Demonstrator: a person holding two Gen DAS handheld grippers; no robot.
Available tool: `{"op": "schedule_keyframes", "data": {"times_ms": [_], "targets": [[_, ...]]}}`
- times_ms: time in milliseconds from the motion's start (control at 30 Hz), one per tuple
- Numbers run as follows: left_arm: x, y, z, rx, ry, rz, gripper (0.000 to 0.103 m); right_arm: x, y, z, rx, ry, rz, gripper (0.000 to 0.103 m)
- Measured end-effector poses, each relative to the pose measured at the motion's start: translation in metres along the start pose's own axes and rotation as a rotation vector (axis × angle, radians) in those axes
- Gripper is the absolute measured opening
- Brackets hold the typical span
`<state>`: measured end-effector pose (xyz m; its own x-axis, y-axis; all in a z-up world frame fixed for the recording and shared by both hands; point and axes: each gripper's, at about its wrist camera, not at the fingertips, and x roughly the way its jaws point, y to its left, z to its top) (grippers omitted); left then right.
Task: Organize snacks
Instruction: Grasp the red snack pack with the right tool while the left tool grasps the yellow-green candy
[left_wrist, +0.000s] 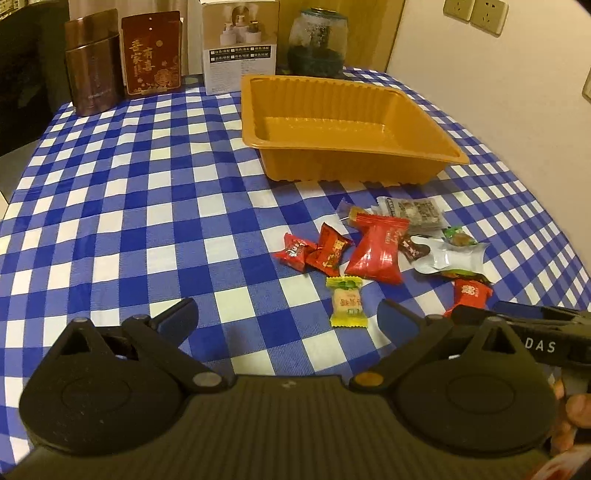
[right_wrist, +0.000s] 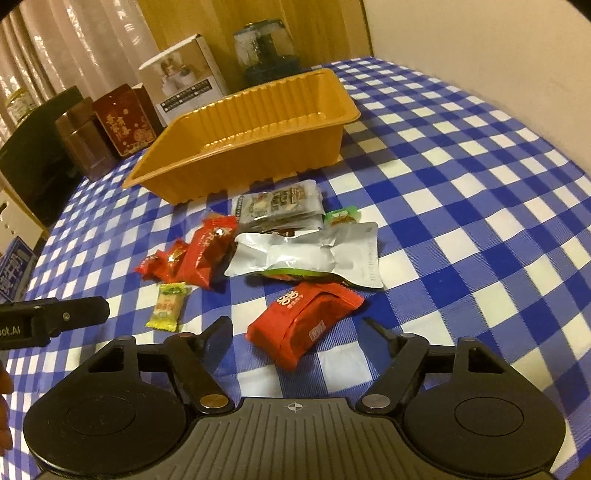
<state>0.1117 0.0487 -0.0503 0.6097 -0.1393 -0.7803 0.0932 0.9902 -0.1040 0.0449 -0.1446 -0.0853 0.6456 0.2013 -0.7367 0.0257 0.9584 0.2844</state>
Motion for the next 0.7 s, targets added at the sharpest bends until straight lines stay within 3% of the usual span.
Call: {"op": "schedule_keyframes", "data": {"times_ms": [233,500,700], "targets": [[0.009,0.003,-0.004,-0.011,-0.022,0.007,0.101,0.013,0.014,0.002,-0.068,-0.026,-0.025,0.075],[0.015,-0.007,-0.007,0.06,-0.026,0.001,0.096,0.014,0.016,-0.003,-0.098,-0.054,-0.065,0.075],[0.023,-0.018,-0.007,0.088,0.001,-0.054,0.092,0.011,0.013,-0.002,-0.121,-0.058,-0.108,0.047]]}}
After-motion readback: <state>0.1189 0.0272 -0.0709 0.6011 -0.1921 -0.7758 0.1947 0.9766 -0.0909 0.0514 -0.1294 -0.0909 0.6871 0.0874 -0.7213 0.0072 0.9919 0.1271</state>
